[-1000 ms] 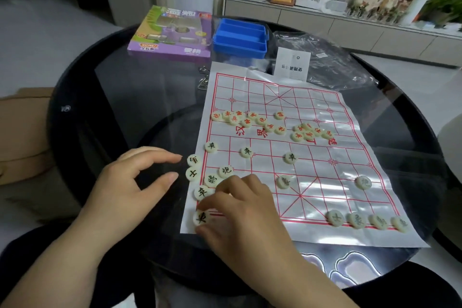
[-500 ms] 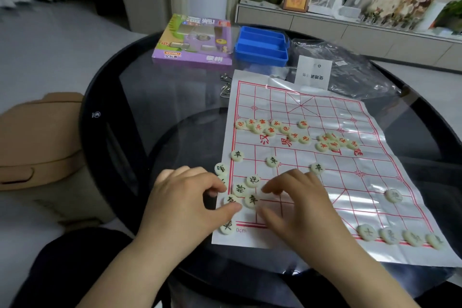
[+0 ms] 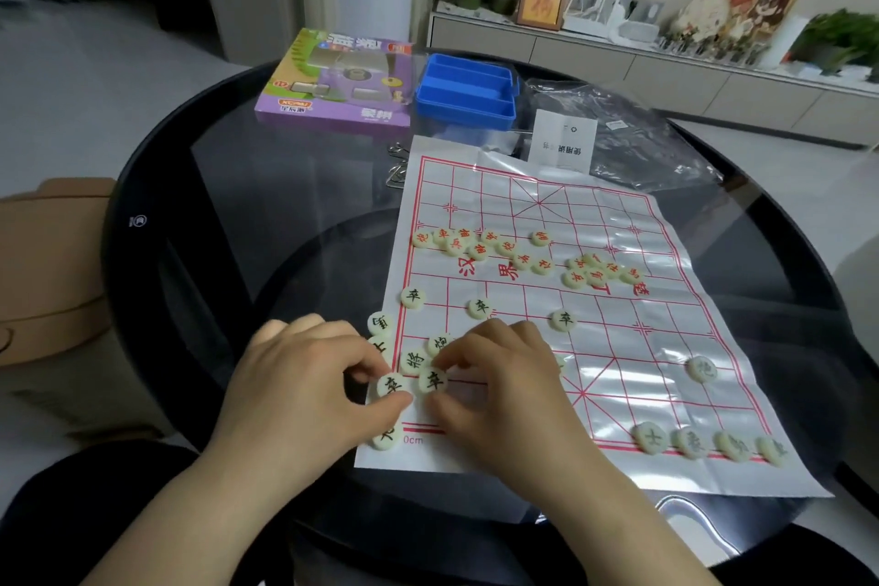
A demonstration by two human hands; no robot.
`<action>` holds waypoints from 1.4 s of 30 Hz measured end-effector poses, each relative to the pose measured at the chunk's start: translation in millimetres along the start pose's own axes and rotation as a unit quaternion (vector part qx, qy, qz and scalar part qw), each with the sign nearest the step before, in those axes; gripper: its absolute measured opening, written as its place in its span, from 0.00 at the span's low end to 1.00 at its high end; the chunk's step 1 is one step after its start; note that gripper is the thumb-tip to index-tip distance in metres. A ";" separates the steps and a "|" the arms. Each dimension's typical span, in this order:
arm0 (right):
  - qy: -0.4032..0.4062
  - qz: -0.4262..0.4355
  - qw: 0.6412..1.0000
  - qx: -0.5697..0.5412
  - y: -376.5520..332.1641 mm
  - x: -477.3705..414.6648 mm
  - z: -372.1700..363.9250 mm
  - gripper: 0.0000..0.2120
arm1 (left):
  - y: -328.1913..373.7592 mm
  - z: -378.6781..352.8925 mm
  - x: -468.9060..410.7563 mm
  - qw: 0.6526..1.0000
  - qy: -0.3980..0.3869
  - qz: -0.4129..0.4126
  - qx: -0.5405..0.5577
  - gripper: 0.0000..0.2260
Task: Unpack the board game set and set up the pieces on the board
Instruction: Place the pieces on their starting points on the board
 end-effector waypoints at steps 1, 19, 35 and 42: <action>0.010 -0.001 1.000 -0.009 2.8 0.8 5.2 0.13 | 1.1 2.8 0.3 1.000 0.002 -0.002 -0.001 0.13; -0.021 -0.179 0.982 -0.057 205.5 -5.8 96.3 0.07 | 127.4 -93.6 -97.2 0.978 -0.134 -0.133 -0.085 0.14; -0.131 -0.207 0.967 -0.065 247.3 14.2 58.6 0.07 | 135.9 -175.1 -122.7 0.970 -0.203 -0.107 -0.083 0.13; -0.123 -0.205 0.970 -0.034 246.6 14.8 61.3 0.07 | 135.2 -171.3 -118.7 0.969 -0.207 -0.093 -0.101 0.18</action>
Point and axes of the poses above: each hand's wrist, its own x-axis away from the middle knuckle, its own z-axis out of the back of the hand, y = z × x, the point moved 7 cm from there along -x, towards the middle knuckle, and after that the axes turned 14 degrees about x, right-handed, at the moved point
